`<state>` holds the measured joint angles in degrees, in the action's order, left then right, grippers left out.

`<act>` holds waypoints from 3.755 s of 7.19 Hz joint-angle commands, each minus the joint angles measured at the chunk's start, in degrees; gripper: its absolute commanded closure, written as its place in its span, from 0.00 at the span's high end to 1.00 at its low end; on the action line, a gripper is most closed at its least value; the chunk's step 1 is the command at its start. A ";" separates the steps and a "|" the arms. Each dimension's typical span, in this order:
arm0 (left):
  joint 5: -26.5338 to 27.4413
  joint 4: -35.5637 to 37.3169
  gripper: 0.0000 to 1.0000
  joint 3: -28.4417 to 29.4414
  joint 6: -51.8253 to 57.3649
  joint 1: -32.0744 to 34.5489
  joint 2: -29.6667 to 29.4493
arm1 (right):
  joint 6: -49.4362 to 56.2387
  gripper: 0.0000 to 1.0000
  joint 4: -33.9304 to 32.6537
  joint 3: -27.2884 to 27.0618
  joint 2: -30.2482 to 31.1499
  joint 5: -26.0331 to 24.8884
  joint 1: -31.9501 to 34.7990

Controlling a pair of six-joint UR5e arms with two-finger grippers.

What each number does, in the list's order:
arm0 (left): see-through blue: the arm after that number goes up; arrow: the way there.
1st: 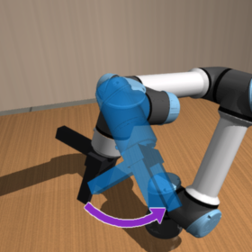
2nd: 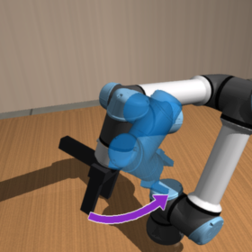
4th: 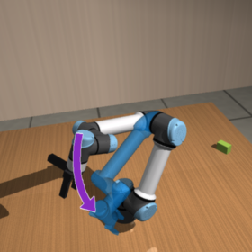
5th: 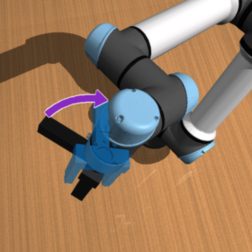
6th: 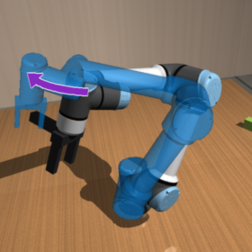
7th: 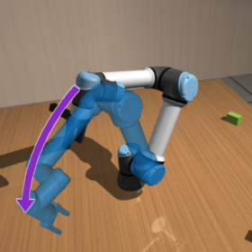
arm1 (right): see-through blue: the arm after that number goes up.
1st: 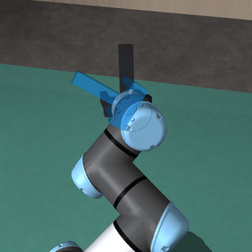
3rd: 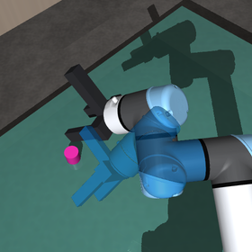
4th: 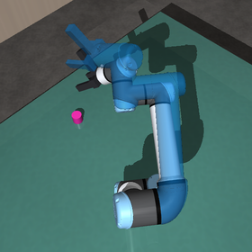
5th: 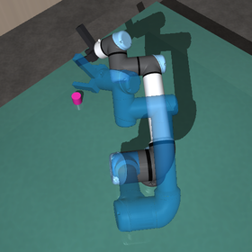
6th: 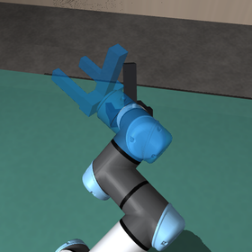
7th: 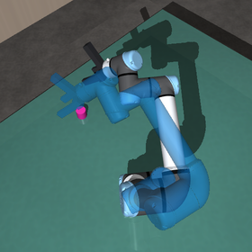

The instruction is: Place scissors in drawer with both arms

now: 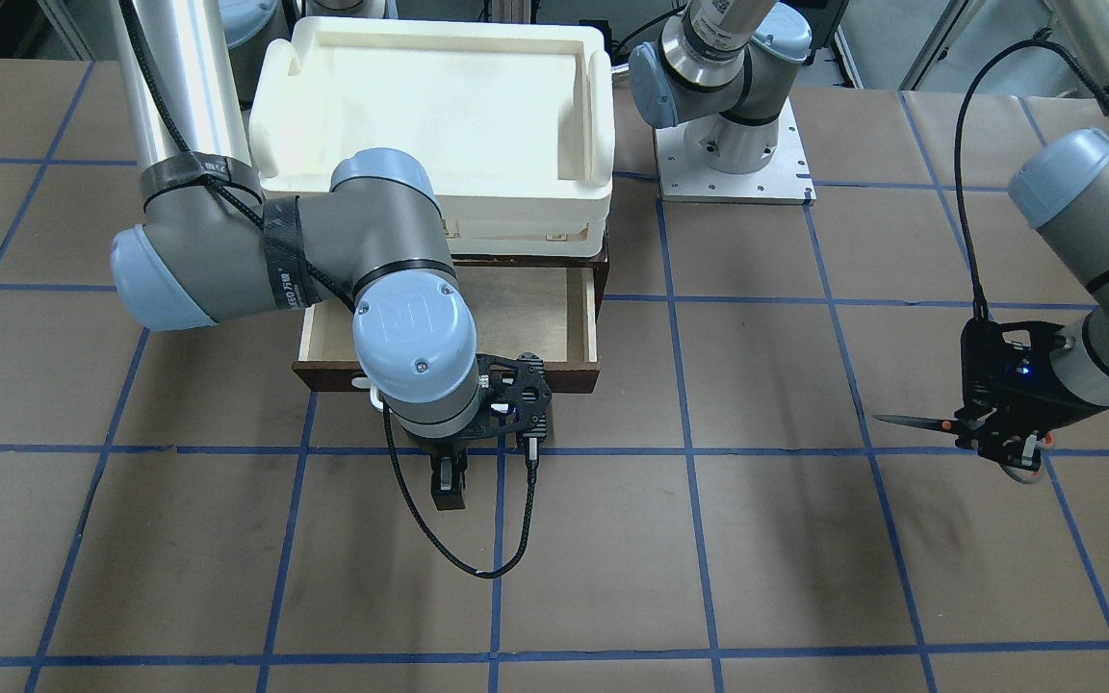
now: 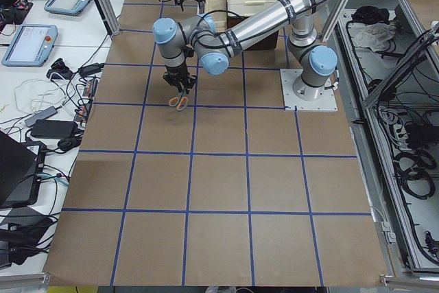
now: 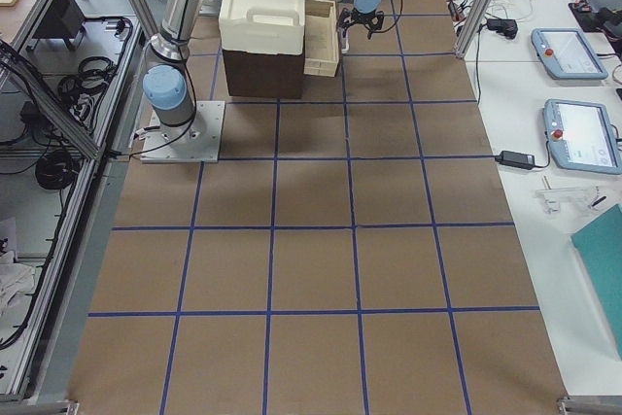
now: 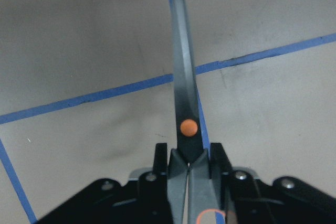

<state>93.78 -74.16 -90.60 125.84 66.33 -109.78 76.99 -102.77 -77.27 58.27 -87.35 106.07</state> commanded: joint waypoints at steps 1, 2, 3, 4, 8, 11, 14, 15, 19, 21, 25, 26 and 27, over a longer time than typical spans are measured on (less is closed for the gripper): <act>0.00 0.07 0.00 -0.02 0.02 0.03 0.00 | 0.35 1.00 -0.33 2.11 -1.22 0.07 -0.08; 0.00 0.07 0.00 -0.02 0.02 0.03 0.00 | 0.44 1.00 -0.42 2.73 -1.49 0.07 -0.08; 0.00 0.07 0.00 -0.02 0.02 0.03 0.00 | 0.96 1.00 -0.42 2.82 -1.50 -0.01 -0.08; 0.00 0.07 0.00 -0.02 0.02 0.03 0.17 | 1.06 1.00 -1.46 2.82 -1.58 -0.01 -0.25; -0.09 0.07 0.00 -0.02 0.02 0.12 -0.09 | 1.06 1.00 -2.61 3.78 -2.20 0.07 -0.69; -0.09 0.07 0.00 -0.02 0.02 0.21 -0.09 | 1.23 1.00 -2.62 3.79 -2.64 0.16 -0.69; -0.09 0.07 0.00 0.07 0.02 0.30 -0.09 | 0.36 1.00 -2.97 3.70 -2.55 0.77 -0.69; -0.09 0.07 0.00 0.07 0.02 0.30 -0.09 | -0.43 1.00 -2.79 3.62 -2.38 1.21 -0.69; -0.09 0.07 0.00 0.07 0.02 0.38 0.00 | -8.58 1.00 -0.86 3.70 3.15 2.61 -0.95; -0.09 0.07 0.00 0.07 0.02 0.47 0.00 | -20.14 1.00 -0.42 2.65 8.93 3.15 -1.91; -0.09 -1.07 0.00 0.51 -2.16 3.36 1.32 | -34.25 1.00 2.81 -6.21 25.09 2.28 -11.83; 0.00 -0.99 0.00 0.60 -3.48 5.20 1.58 | -39.23 1.00 7.97 -6.32 28.18 2.27 -14.64; 0.09 -1.07 0.00 1.12 -5.23 7.74 2.10 | -47.55 1.00 10.98 -6.32 29.26 1.84 -17.01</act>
<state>93.78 -75.13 -89.89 122.47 71.47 -108.18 37.72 -95.93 -83.22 85.09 -85.12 92.15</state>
